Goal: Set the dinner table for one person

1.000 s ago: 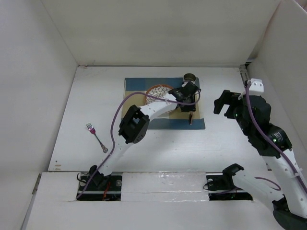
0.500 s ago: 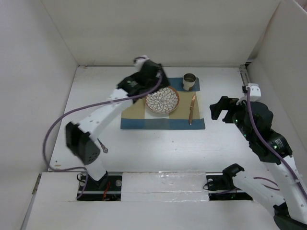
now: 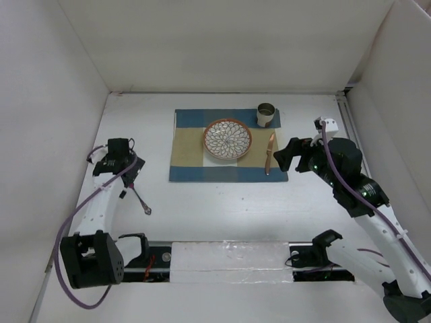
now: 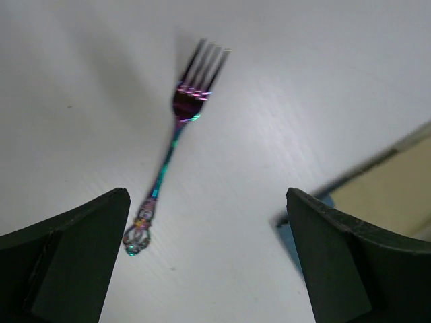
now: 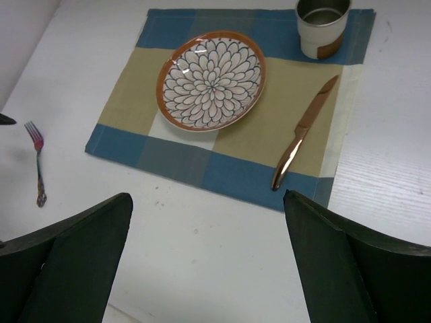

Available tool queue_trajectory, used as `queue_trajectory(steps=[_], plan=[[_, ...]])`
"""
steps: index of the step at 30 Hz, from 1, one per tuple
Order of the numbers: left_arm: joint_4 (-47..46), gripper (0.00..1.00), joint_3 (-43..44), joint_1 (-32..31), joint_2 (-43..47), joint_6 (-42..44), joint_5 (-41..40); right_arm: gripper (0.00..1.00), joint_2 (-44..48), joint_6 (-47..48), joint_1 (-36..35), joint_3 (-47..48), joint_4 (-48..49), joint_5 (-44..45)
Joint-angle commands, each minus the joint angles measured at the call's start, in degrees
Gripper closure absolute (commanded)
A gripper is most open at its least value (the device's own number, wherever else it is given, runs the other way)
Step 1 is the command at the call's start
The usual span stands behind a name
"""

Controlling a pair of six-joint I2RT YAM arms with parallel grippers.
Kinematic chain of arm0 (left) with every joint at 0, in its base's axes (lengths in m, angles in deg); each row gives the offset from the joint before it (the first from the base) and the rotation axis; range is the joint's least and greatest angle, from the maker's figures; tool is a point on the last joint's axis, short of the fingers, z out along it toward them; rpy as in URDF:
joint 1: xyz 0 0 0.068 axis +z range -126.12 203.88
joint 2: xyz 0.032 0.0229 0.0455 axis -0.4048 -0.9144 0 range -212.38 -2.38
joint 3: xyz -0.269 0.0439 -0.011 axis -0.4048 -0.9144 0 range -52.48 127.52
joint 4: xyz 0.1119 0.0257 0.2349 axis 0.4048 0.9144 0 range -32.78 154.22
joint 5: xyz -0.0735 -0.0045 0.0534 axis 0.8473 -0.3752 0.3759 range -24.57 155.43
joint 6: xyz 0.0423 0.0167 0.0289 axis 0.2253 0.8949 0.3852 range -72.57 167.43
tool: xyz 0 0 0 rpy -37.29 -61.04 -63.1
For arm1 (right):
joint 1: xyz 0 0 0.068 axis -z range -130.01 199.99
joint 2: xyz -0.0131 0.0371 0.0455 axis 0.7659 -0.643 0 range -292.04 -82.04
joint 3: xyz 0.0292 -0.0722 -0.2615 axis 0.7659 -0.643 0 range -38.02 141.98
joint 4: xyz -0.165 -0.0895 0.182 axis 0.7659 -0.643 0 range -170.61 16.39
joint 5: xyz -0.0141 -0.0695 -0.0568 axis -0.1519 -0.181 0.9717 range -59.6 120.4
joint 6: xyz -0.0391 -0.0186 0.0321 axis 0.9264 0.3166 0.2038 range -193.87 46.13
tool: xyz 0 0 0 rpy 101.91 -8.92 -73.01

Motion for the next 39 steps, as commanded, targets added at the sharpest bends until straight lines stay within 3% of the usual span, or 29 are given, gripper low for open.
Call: queue_trajectory(steps=[1,5,16,19,22,25,27,28,34,38,39], plan=[[-2.2,0.0,-3.6,4.5,-2.6,2.0,3.9,0.0,-0.4,-0.1,0.3,-0.7,6.2,-4.4],[-0.7,0.0,-2.9,4.5,-9.7,0.5,2.8,0.0,-0.4,-0.1,0.3,-1.3,6.7,-3.9],[-5.0,0.27,-6.9,4.5,-18.4,-0.9,3.0,0.0,-1.5,1.2,0.8,-0.7,6.2,-2.0],[-5.5,0.49,-6.9,4.5,-20.6,-1.5,2.4,0.0,-1.5,1.2,0.8,-0.7,6.2,-0.5],[-5.0,0.54,-6.4,5.1,-22.7,-1.5,1.7,0.0,-1.5,1.2,0.8,-0.7,5.6,0.9],[-6.2,0.7,-6.4,5.7,-24.1,-1.5,1.0,0.0,-1.5,1.2,0.8,-0.7,5.1,0.9],[-6.7,0.87,-7.0,6.3,-24.6,-0.9,1.8,0.0,-1.5,1.2,0.8,-0.7,5.1,0.9],[-6.7,1.0,-7.0,6.3,-25.1,-0.9,1.8,0.0,-1.5,1.2,0.8,-0.7,5.1,0.9],[-5.2,1.0,-4.9,6.3,-19.4,0.1,0.7,0.0,-1.5,1.2,0.8,-0.7,5.1,2.5],[-0.7,1.0,3.2,1.3,-10.9,2.4,-4.6,0.0,-1.0,0.7,0.8,-1.4,5.8,3.6],[-2.8,1.0,6.7,1.3,-9.8,5.5,-1.4,0.0,-1.0,0.1,0.8,-1.4,6.3,3.6]])
